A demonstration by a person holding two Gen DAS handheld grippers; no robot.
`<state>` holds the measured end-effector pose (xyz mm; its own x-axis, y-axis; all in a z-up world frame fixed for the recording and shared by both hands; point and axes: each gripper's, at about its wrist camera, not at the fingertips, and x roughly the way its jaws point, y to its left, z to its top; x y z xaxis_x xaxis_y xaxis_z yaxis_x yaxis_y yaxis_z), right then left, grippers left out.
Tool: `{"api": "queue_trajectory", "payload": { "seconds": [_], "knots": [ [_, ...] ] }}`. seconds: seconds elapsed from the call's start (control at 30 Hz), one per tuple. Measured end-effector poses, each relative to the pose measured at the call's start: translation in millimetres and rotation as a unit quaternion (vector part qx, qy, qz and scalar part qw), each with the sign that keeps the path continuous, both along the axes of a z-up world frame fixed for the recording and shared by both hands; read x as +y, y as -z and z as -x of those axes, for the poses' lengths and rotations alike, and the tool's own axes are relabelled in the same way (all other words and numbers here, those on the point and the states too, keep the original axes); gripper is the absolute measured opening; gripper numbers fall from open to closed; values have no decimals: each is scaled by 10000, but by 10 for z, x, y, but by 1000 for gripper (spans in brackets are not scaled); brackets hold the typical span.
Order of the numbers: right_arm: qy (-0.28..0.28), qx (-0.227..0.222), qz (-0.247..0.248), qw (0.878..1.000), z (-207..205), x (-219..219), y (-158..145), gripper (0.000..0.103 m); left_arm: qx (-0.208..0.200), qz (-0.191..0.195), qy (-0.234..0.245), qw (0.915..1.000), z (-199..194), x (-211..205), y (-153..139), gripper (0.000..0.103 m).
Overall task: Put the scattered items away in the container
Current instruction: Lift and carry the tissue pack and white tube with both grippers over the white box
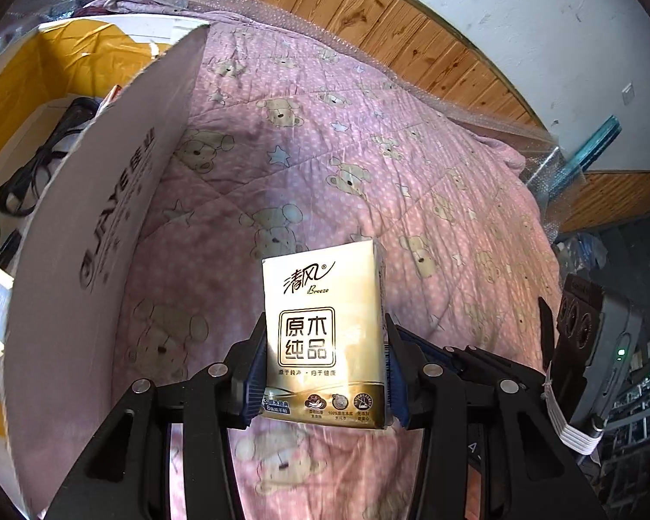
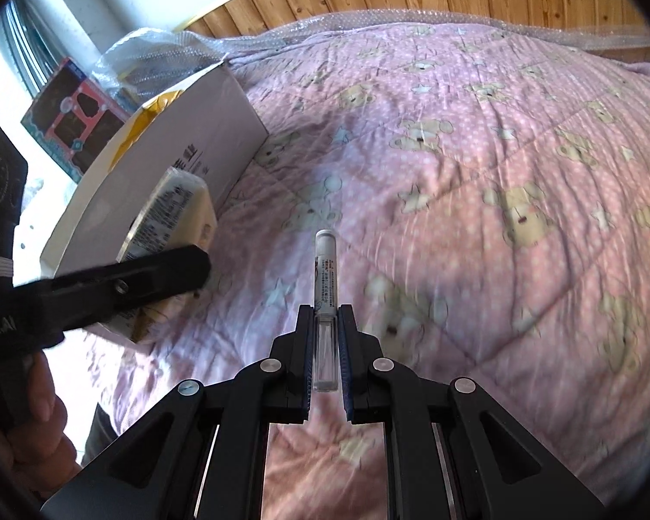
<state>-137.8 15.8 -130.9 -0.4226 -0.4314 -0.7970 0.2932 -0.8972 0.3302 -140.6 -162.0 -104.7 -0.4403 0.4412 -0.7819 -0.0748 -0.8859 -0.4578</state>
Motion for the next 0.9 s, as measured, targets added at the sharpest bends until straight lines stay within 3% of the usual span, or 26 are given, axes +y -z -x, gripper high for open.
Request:
{"api": "queue_trajectory", "payload": {
  "seconds": [0.5, 0.9],
  "knots": [
    [14, 225, -253, 9994, -713, 32, -289, 11, 515, -221, 254, 9981, -521, -14, -390, 47],
    [-187, 664, -432, 9967, -899, -136, -692, 11, 844, -422, 297, 9951, -702, -100, -659, 47]
  ]
}}
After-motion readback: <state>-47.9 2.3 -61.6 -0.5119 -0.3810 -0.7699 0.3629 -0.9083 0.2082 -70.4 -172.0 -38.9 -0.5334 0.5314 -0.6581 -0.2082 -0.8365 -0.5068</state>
